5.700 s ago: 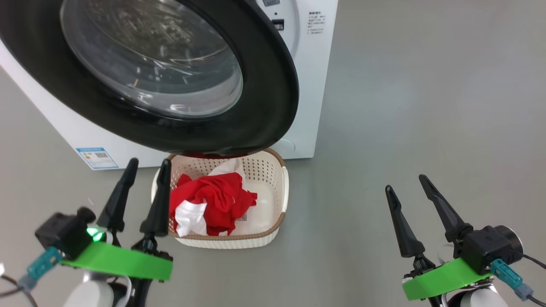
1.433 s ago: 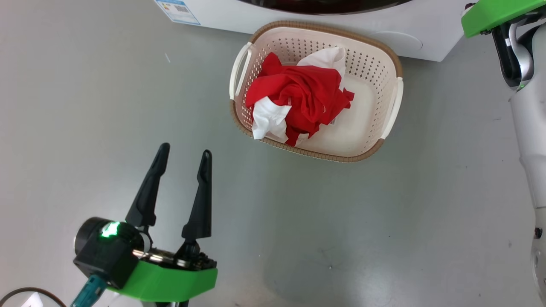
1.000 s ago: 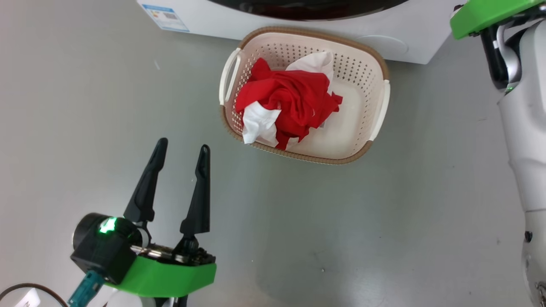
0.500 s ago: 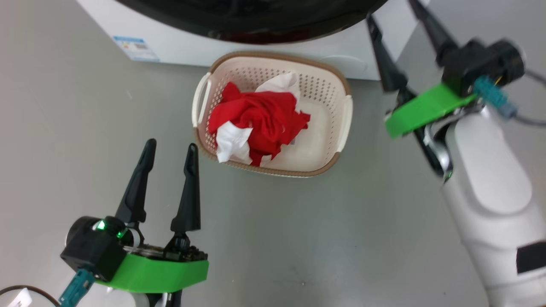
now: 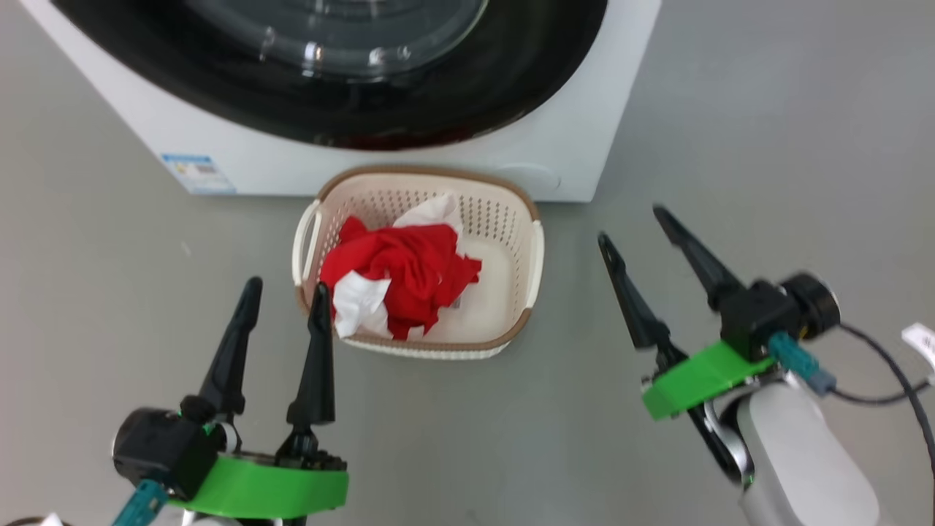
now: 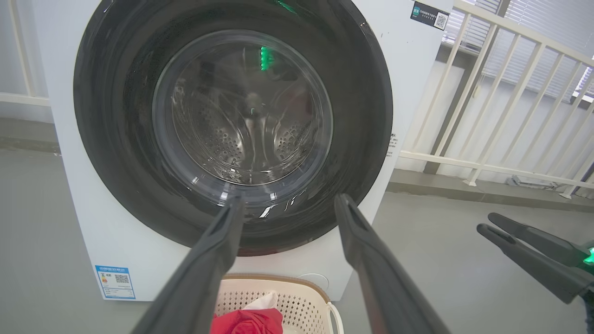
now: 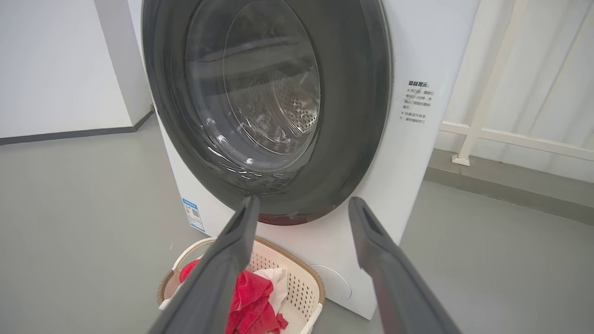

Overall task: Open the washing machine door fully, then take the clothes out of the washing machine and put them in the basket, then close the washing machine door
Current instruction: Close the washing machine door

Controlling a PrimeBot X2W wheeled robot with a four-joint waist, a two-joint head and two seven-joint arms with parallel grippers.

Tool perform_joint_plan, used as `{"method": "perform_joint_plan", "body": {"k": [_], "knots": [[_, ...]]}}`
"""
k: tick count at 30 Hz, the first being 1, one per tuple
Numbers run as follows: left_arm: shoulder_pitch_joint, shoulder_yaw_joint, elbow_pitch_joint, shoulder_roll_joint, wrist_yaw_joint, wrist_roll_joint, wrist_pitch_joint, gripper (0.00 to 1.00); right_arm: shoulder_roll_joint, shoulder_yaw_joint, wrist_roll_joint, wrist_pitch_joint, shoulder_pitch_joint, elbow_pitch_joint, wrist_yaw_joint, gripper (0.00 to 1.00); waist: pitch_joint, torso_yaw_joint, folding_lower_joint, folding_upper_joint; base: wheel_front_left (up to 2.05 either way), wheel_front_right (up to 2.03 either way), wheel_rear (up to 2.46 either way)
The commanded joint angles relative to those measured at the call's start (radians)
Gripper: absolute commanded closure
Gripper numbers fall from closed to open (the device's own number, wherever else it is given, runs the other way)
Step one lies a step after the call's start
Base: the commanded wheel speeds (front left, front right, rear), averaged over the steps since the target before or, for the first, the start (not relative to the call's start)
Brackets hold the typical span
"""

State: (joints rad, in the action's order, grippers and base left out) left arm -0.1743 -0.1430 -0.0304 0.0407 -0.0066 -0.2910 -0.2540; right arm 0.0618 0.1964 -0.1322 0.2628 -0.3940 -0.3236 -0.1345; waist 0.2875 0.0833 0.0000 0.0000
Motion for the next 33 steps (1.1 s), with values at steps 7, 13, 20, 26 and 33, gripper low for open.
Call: {"method": "perform_joint_plan", "body": {"k": [7,13,20,26,33], "knots": [[0.053,0.032,0.014,0.009,0.006,0.032,-0.008,0.00,-0.011,-0.048,-0.018,-0.001,0.154,0.090,0.004,0.00,-0.132,-0.072,0.0000,0.0000,0.00,0.00,0.00],[0.095,0.052,0.021,0.009,0.014,0.040,-0.008,0.00,-0.011,-0.115,-0.011,-0.001,0.269,0.167,0.004,0.00,-0.181,-0.085,0.0000,0.0000,0.00,0.00,0.00],[0.156,0.088,0.016,0.009,0.012,0.064,-0.008,0.00,-0.012,-0.161,0.000,-0.001,0.365,0.246,0.004,0.00,-0.218,-0.103,0.0000,0.0000,0.00,0.00,0.00],[0.203,0.110,0.015,0.009,-0.005,0.081,-0.008,0.00,-0.012,-0.178,0.008,-0.001,0.428,0.293,0.004,0.00,-0.259,-0.107,0.0000,0.0000,0.00,0.00,0.00],[0.243,0.119,0.011,0.009,-0.009,0.076,-0.008,0.00,-0.012,-0.191,-0.001,-0.001,0.497,0.340,0.004,0.00,-0.297,-0.106,0.0000,0.0000,0.00,0.00,0.00]]}}
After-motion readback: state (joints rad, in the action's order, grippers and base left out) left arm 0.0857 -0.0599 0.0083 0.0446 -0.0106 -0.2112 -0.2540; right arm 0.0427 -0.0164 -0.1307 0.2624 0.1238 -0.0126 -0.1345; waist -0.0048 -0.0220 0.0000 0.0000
